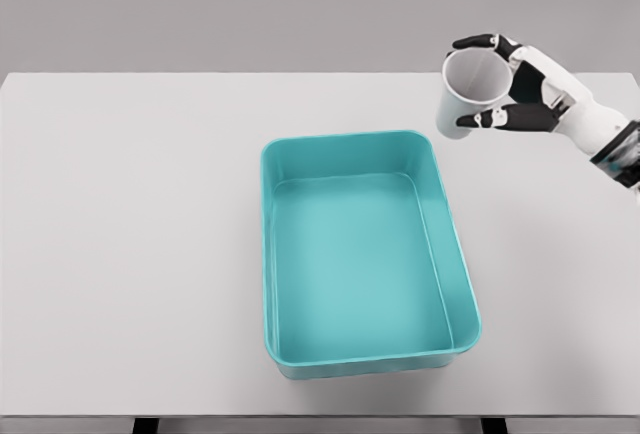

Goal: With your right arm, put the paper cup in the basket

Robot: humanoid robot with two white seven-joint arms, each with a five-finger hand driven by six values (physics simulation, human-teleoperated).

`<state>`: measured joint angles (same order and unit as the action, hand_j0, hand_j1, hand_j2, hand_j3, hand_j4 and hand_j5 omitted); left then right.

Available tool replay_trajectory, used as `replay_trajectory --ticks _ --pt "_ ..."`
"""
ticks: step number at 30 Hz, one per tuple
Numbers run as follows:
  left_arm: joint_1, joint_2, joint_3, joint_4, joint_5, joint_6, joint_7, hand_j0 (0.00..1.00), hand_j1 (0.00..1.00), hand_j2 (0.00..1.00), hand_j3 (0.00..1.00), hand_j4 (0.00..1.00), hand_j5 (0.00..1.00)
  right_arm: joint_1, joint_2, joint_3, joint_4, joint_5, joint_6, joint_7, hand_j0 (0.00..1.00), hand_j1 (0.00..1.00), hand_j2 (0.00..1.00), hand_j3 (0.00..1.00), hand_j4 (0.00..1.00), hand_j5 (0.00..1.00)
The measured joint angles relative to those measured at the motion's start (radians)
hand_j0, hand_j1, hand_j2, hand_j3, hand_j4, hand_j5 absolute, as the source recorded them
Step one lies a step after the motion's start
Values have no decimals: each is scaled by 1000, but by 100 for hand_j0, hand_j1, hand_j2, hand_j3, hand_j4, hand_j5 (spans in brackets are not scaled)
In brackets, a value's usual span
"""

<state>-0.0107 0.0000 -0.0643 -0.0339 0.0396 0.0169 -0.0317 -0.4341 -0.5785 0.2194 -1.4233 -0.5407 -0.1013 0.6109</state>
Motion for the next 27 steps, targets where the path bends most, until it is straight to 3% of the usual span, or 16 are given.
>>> replay_trajectory --ticks 11,27 --pt "0 0 0 0 0 0 1 100 100 100 100 100 100 18 24 -3 -132 0 52 0 63 63 63 63 63 63" --pt "0 0 0 0 0 0 0 100 100 100 100 100 100 110 106 9 -162 22 50 0 64 64 64 64 64 64"
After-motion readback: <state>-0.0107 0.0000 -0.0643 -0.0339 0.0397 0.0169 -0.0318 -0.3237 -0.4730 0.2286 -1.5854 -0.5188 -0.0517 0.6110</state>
